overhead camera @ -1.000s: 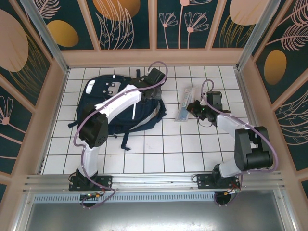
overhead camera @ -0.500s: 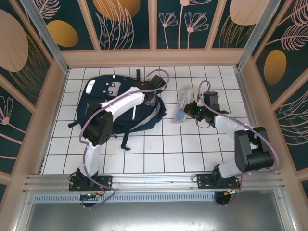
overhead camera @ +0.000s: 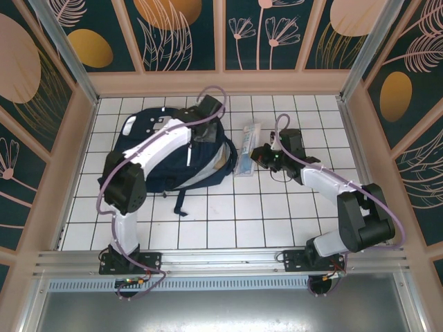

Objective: Pack the student bag

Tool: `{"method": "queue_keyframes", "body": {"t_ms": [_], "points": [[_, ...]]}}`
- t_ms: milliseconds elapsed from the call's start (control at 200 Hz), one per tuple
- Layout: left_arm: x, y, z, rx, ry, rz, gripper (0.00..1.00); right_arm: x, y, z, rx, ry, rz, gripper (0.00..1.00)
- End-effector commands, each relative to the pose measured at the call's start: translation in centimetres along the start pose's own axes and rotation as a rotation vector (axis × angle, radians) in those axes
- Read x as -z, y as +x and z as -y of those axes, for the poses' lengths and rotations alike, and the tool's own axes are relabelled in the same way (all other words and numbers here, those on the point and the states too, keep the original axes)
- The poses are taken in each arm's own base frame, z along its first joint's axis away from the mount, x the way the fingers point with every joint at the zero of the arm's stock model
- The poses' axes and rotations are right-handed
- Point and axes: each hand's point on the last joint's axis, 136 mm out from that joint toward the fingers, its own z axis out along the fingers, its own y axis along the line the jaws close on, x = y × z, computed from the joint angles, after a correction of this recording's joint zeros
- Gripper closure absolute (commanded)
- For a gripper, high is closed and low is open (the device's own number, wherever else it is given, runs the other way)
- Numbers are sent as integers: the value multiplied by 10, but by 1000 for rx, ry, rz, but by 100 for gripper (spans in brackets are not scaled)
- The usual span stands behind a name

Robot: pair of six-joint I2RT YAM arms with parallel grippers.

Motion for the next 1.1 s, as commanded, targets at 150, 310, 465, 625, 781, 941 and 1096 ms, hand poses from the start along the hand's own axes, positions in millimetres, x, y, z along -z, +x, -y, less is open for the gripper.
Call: {"method": "queue_keyframes", "body": {"t_ms": [150, 310, 465, 625, 781, 941, 1096], "points": [[69, -50, -9, 110, 215, 140, 100, -18, -10, -76, 39, -234, 0, 100], [88, -64, -19, 167, 333, 172, 100, -40, -3, -107, 40, -338, -36, 100], [107, -75, -30, 212, 399, 211, 100, -68, 3, -128, 24, -399, -61, 100], [115, -80, -29, 241, 451, 229, 100, -114, 17, -144, -15, -395, -117, 100], [116, -81, -29, 263, 477, 229, 100, -158, 31, -150, -54, -337, -154, 100], [113, -78, -31, 273, 475, 223, 100, -193, 45, -146, -62, -230, -203, 100], [110, -74, -35, 278, 467, 217, 100, -192, 50, -142, -11, -148, -208, 64]]}}
